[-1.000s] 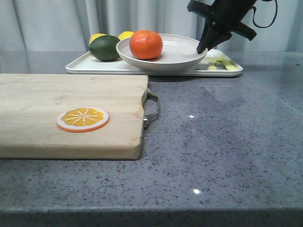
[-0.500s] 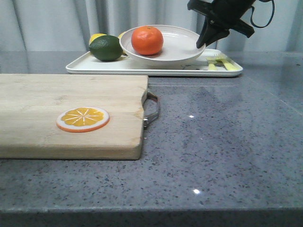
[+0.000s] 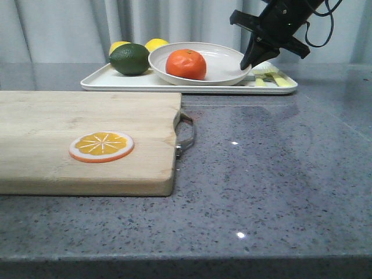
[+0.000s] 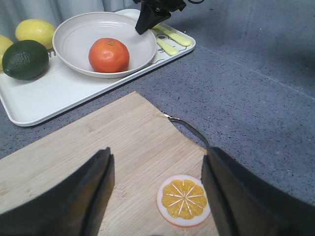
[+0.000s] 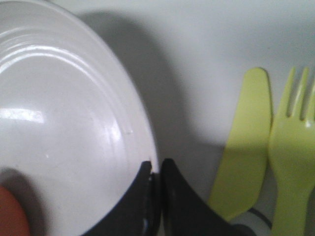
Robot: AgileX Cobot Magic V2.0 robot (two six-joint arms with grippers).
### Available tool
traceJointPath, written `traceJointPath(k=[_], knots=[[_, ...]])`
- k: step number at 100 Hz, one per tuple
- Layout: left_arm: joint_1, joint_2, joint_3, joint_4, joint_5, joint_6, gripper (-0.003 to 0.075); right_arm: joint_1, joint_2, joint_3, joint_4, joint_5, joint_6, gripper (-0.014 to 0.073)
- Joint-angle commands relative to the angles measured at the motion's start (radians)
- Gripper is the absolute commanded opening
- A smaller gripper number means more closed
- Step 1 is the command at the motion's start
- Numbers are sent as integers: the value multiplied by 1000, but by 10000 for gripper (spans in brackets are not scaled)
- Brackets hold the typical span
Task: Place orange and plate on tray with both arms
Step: 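Lower the plate onto the tray, open the right gripper, withdraw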
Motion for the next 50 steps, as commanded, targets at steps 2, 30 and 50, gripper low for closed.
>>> traceJointPath(k=[2,30,50], knots=[[2,-7,-28,-5,-77,2,384,-7,-66,-31,25,-40,-9,3],[2,-7,-28,-5,-77,2,384,-7,-70,-31,25,-49,-9,290],[2,-7,-28,-5,-77,2,384,-7,-112,-31,-11,-49,-14,294]])
